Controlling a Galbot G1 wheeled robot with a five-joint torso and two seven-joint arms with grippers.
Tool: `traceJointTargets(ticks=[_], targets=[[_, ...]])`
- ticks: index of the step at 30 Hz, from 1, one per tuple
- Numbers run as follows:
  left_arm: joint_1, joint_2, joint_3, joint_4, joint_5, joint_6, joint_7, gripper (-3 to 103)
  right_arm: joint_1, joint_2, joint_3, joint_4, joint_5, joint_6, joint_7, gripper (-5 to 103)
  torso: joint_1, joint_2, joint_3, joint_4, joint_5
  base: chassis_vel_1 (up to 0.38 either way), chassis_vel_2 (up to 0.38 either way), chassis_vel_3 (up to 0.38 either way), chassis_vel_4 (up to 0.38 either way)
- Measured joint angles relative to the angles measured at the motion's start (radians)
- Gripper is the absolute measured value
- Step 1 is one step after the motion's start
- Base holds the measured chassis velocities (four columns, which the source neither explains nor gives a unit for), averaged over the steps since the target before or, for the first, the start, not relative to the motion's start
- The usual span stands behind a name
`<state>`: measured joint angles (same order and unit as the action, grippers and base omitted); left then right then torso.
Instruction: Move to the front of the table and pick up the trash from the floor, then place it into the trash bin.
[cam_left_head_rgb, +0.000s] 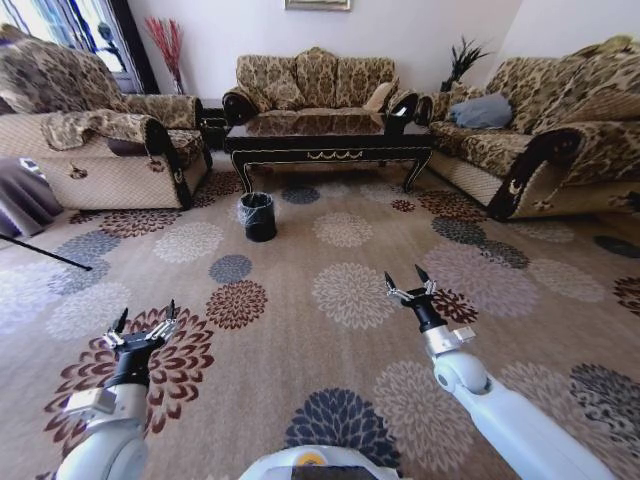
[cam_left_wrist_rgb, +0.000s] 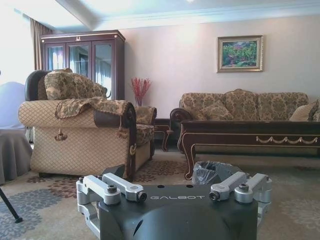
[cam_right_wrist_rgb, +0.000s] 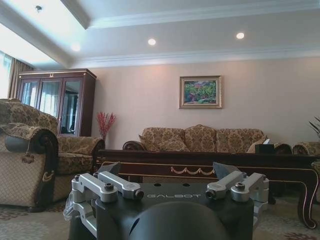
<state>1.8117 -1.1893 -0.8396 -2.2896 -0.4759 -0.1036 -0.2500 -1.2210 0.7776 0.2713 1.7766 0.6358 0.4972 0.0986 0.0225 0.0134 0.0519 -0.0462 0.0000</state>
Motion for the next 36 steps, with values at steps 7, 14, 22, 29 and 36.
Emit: traceJointTargets(ticks=[7, 14, 22, 29, 36], targets=[[-0.001, 0.000, -0.001, 0.006, -0.009, -0.018, 0.040, 100, 0.001, 0.000, 0.000, -0.005, -0.004, 0.004, -0.001, 100, 0.000, 0.035, 0.034, 0.0000, 0.0000, 0.000, 0.000, 0.000, 0.000], [-0.001, -0.001, 0.002, 0.005, -0.011, -0.020, 0.046, 100, 0.001, -0.002, 0.005, -0.010, -0.013, 0.004, 0.000, 100, 0.001, 0.059, 0.057, -0.0001, 0.0000, 0.000, 0.000, 0.000, 0.000], [0.000, 0.001, 0.002, 0.005, -0.012, -0.022, 0.050, 100, -0.002, -0.002, 0.007, -0.010, -0.017, 0.004, 0.004, 100, 0.007, 0.100, 0.093, 0.0000, 0.0001, 0.000, 0.000, 0.000, 0.000], [0.002, 0.003, 0.001, 0.002, -0.015, -0.022, 0.052, 100, -0.002, -0.005, 0.008, -0.008, -0.017, 0.004, 0.004, 100, 0.012, 0.124, 0.112, 0.0000, 0.0000, 0.000, 0.000, 0.000, 0.000], [0.008, 0.002, -0.001, -0.001, -0.015, -0.022, 0.053, 100, -0.003, -0.009, 0.009, -0.005, -0.017, 0.002, 0.007, 100, 0.018, 0.156, 0.138, 0.0000, 0.0000, 0.000, 0.000, 0.000, 0.000]])
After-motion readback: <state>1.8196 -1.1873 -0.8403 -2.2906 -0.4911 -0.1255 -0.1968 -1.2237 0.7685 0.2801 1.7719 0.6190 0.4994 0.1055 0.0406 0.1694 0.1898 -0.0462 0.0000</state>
